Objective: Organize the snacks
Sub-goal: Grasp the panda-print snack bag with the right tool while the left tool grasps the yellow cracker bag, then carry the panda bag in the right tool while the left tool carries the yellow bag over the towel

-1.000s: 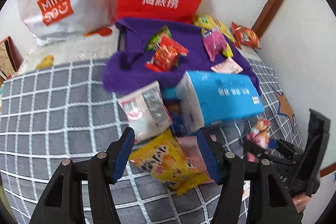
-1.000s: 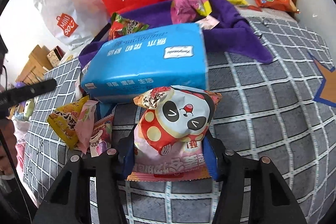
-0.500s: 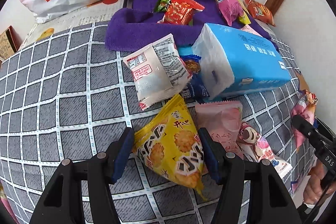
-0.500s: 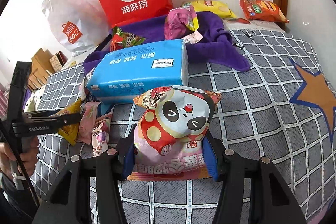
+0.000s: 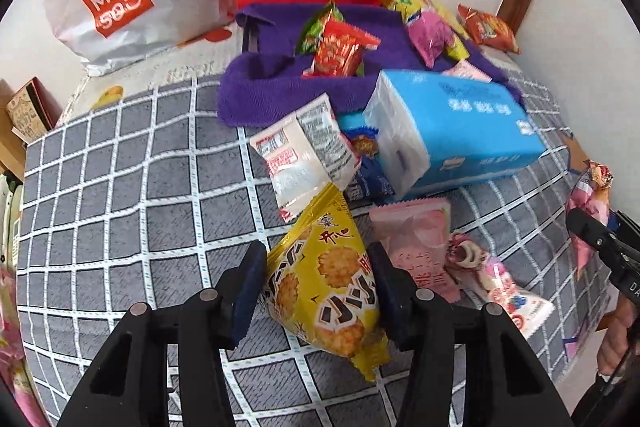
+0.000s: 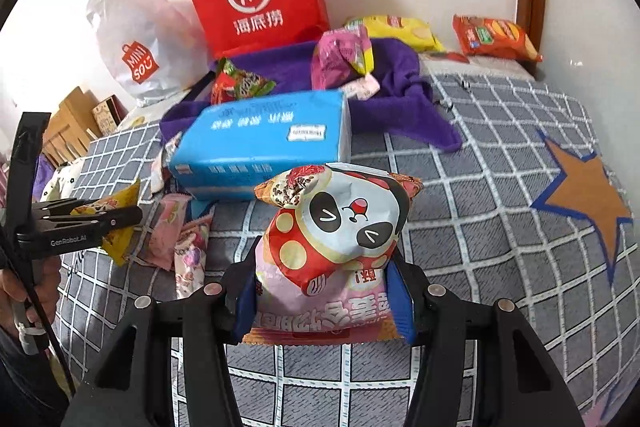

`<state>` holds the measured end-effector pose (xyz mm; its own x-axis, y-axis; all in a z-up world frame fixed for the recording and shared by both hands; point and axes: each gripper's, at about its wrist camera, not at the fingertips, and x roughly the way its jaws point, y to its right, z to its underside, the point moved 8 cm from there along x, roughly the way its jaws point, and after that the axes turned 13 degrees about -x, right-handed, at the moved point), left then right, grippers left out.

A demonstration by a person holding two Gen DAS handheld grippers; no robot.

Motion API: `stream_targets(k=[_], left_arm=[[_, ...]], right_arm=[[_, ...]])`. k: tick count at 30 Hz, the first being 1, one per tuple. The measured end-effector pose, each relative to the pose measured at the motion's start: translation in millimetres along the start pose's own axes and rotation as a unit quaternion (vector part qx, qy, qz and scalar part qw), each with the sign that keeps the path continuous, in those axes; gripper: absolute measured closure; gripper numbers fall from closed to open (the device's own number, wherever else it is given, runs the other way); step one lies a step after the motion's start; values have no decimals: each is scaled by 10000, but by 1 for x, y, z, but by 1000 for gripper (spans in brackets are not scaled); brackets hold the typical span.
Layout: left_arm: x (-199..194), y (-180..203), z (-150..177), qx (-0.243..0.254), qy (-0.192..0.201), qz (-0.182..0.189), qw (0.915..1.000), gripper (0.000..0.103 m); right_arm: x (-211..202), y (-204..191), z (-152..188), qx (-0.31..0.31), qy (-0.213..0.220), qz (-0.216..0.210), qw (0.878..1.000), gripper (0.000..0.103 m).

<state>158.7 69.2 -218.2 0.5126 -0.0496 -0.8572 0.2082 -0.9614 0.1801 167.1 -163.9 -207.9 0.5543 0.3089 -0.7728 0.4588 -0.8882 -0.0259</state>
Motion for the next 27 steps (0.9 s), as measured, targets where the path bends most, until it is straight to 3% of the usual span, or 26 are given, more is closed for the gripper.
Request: stream_targets(k=[14,27], left_arm=[[-46,47,-49,105,444,713,9964,54],[-63,62,-126,88,838,868,9927,54]], right_arm=[[-23,0,-76,-197,426,161,9988,49],[4,-4,-166,-391,609,12,9974,49]])
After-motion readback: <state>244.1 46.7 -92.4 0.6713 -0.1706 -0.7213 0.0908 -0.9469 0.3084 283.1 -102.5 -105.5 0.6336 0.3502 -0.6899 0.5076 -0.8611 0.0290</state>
